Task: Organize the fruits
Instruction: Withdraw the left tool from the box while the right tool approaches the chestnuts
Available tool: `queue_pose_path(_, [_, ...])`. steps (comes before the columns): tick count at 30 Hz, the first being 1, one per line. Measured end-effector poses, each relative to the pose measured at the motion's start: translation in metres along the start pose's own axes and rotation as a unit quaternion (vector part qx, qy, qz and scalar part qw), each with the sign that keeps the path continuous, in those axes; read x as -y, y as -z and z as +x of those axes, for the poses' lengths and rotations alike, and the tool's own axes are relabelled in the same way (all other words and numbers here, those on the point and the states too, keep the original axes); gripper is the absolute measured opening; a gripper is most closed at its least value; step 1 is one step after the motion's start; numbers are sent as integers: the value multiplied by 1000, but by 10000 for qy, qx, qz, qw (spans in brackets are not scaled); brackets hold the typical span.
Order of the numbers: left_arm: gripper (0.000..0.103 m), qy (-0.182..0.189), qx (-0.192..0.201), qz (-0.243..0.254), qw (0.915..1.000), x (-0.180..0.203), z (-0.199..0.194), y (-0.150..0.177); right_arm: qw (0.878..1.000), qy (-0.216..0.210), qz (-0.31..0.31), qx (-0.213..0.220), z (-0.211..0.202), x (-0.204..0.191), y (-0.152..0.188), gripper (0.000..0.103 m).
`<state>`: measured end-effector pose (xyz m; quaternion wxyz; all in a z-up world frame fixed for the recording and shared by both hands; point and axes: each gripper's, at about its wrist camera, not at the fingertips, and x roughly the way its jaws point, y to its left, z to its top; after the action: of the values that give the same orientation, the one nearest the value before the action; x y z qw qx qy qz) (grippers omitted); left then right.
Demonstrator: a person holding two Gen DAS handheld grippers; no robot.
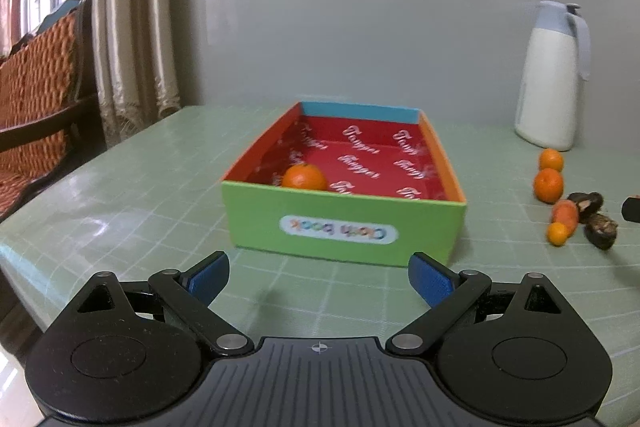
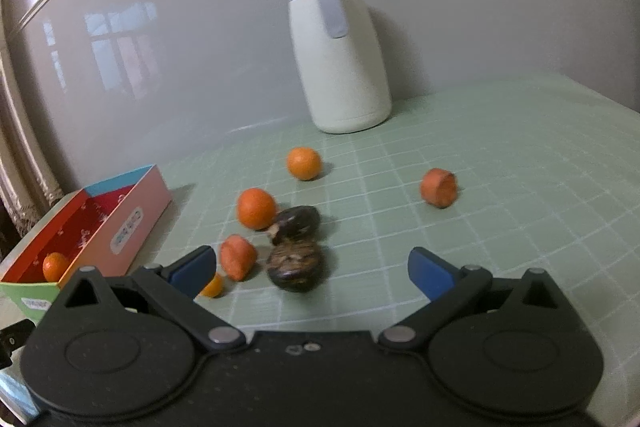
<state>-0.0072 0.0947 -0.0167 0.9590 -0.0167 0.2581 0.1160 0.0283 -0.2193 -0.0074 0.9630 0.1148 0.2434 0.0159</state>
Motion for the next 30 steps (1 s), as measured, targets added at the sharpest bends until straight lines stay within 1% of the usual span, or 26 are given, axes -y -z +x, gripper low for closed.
queue_pose_path(4, [96,-77,-76,-85,9999,-10,3,3,9999,-6,-156,-57,6,-11,1,103])
queue_pose_path(9, [96,-148,-102,-144,9997,-17,4,6,9996,36,-203,-182,16,-16,1,103])
queue_pose_path(15, [96,-199,-170,-213,9994,-26,8,7,9985,271,-262,-390,32,-20,1,102])
queue_pose_path(21, [96,-226,-199,-252,9992,-30,9,9,9979,362,-250,-464,40,-20,1,93])
queue_pose_path(25, [96,-238,-208,-271,9991,-31,10,8,9979,359,-236,-492,42,-19,0,92])
queue_pose_path(26, [96,-238,-210,-273,9991,-31,11,8,9978,348,-241,-514,43,-19,0,90])
queue_pose_path(27, [96,-236,-211,-272,9991,-31,11,8,9976,311,-236,-564,45,-19,0,84])
queue_pose_path(28, [96,-234,-216,-264,9991,-31,11,8,9974,291,-239,-619,47,-19,0,82])
queue_pose_path(30, [96,-232,-218,-253,9992,-30,10,9,9972,309,-294,-616,49,-22,0,83])
